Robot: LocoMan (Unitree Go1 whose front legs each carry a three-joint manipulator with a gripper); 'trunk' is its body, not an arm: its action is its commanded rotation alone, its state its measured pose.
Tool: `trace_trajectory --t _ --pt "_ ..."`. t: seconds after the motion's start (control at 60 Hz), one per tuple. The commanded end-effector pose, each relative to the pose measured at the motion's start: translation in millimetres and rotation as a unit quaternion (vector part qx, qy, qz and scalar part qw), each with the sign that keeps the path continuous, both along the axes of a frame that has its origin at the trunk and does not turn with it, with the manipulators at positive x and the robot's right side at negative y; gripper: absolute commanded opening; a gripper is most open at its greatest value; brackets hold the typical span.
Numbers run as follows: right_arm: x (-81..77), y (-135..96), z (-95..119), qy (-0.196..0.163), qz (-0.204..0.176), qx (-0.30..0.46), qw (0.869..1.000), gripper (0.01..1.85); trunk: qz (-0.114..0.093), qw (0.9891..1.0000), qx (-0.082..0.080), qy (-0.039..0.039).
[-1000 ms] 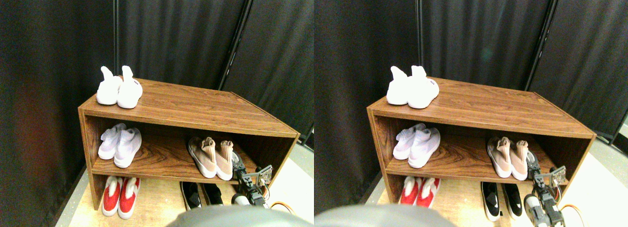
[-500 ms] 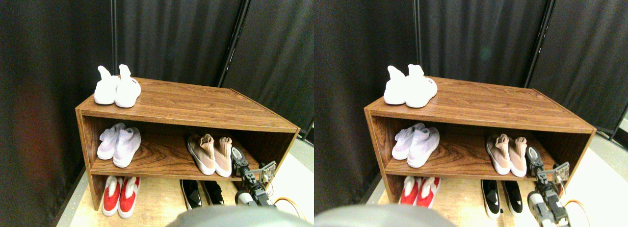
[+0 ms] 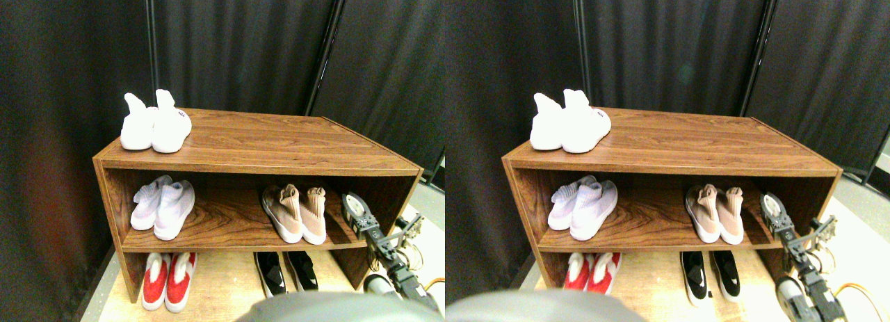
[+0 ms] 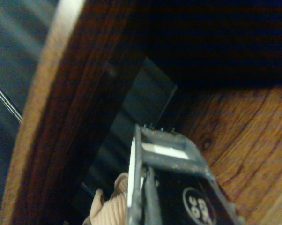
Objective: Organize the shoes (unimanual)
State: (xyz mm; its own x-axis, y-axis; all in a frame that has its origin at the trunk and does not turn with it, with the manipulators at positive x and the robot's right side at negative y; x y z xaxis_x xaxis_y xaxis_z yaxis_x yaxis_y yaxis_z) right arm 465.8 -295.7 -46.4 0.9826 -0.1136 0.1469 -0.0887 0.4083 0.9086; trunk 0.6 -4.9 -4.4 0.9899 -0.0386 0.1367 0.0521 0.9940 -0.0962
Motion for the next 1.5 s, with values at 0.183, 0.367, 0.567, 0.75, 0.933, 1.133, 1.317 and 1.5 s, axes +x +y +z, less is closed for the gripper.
trace_trajectory --t 0.183,0.367,0.567,0.75,0.933,1.133,1.317,1.5 --pt "-38.8 0 17 -0.041 -0.002 -0.020 0.999 0.06 -0.009 0.9999 -0.009 0.0021" --pt "-68.1 6 4 -0.060 0.034 -0.004 0.998 0.06 -0.011 0.9997 -0.005 0.0193" --pt "-80.4 5 -20 -0.058 0.075 0.010 0.995 0.06 -0.010 0.9994 -0.003 0.0318" --pt "-77.8 2 -56 -0.017 0.099 0.046 0.994 0.06 -0.006 0.9990 -0.003 0.0443" --pt "-68.7 0 -93 0.024 0.092 0.090 0.991 0.06 0.000 0.9987 -0.008 0.0505" --pt "-51.4 0 -122 0.052 0.065 0.091 0.992 0.06 0.003 0.9984 -0.013 0.0554" --pt "-34.7 1 -143 0.069 0.037 0.118 0.990 0.06 0.007 0.9982 -0.015 0.0572" --pt "-15.6 -2 -159 0.094 0.005 0.147 0.985 0.06 0.010 0.9982 -0.016 0.0563"
